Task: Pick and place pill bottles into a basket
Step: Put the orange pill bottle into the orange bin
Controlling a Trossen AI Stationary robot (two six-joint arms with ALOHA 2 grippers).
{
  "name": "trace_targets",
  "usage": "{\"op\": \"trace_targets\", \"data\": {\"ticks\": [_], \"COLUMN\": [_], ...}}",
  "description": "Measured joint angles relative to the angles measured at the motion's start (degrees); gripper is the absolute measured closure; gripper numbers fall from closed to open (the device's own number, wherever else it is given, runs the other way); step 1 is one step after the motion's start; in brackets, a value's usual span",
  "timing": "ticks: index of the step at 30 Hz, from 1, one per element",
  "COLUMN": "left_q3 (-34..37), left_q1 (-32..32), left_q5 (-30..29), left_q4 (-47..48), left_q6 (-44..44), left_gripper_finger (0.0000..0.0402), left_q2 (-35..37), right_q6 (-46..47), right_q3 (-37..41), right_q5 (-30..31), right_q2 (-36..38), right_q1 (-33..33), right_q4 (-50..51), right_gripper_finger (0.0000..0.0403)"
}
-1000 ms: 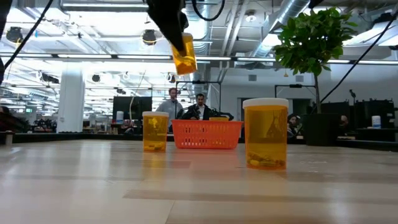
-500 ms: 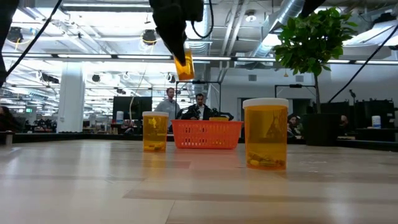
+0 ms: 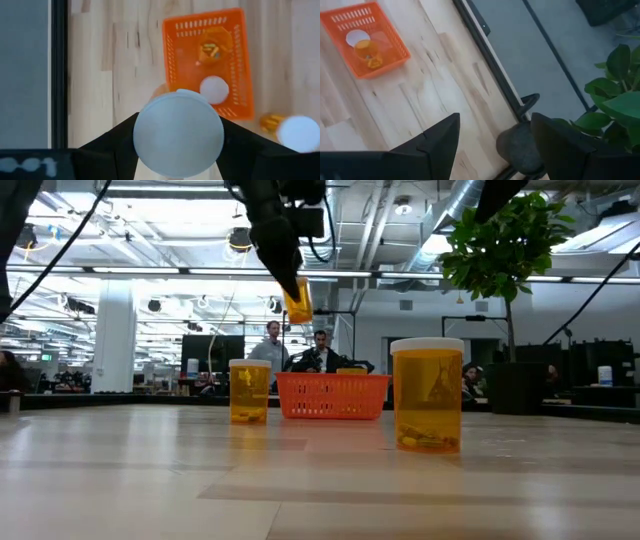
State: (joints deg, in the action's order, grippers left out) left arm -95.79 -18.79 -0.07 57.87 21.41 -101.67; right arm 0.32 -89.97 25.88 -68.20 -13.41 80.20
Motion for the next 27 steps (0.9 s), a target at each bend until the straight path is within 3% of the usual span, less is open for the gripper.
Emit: {"op": "trace_targets", "data": {"ticks": [13,27], "left_q3": [0.0,0.4], "left_q1": [0.5,0.9], "left_q5": [2.9,4.8], "left_q4": [-0.4,-2.2], "left_q6": [2.2,2.8], "left_gripper_finger": [0.0201,0.0201], "left_q2": [-6.7,-9.2], "right_q6": [-4.8,-5.3], "right_q3": [0.0,0.0], "right_q5": [-5.6,-7.7], "right_q2": [0.0,0.0], "right_q1": [-7.3,-8.2], "right_q4": [-2.1,-2.9], "right_gripper_finger": [0.0163,0.0163]}}
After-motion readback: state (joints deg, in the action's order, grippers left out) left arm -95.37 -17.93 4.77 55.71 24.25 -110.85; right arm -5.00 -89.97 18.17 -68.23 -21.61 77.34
